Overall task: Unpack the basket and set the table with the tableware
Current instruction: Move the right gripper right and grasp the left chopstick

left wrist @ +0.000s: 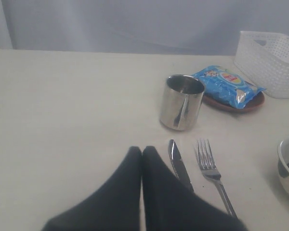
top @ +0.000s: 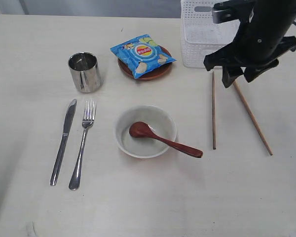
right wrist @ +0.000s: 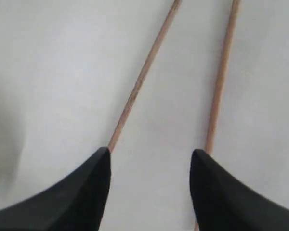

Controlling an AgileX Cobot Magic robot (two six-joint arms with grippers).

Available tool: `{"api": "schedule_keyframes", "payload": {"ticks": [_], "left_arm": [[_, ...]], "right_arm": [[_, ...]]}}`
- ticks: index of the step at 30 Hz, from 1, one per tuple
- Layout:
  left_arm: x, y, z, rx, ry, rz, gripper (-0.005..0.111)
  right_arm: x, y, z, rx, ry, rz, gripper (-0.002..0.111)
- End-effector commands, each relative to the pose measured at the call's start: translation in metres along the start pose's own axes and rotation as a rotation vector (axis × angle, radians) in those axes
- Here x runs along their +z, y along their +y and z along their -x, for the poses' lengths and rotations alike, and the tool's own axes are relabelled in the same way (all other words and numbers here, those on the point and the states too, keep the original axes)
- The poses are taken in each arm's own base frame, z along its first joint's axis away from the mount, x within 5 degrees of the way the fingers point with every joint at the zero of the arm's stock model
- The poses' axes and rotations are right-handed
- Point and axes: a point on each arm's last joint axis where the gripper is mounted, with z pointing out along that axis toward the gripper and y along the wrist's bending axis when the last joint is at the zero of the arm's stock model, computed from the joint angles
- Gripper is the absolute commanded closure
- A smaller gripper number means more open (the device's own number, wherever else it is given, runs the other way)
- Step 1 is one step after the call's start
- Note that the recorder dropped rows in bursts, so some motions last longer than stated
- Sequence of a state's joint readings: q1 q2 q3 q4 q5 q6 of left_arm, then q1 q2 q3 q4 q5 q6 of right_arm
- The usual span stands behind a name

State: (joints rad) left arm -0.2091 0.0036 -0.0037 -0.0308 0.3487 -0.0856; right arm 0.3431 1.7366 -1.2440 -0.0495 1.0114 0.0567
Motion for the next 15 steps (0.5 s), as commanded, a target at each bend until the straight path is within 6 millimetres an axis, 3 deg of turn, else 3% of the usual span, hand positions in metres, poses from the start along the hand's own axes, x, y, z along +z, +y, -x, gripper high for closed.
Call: {"api": "schedule_keyframes", "payload": {"ticks": [1,8,15], "left_arm": [[0.0,0.0,-0.001,0.005,-0.002,-0.004,0.107],[0.0,0.0,-0.001,0.005,-0.002,-0.004,0.107],[0.0,0.0,-0.001,0.005,-0.002,-0.004,0.107]], "right_arm": [[0.026,-0.002,0.007,0.083,0.033,0.069,0.06],[0.079,0.006,0.012,0.162,0.123,0.048,0.06],[0.107,0.006,0.013,0.177,0.142,0.032,0.062]]}}
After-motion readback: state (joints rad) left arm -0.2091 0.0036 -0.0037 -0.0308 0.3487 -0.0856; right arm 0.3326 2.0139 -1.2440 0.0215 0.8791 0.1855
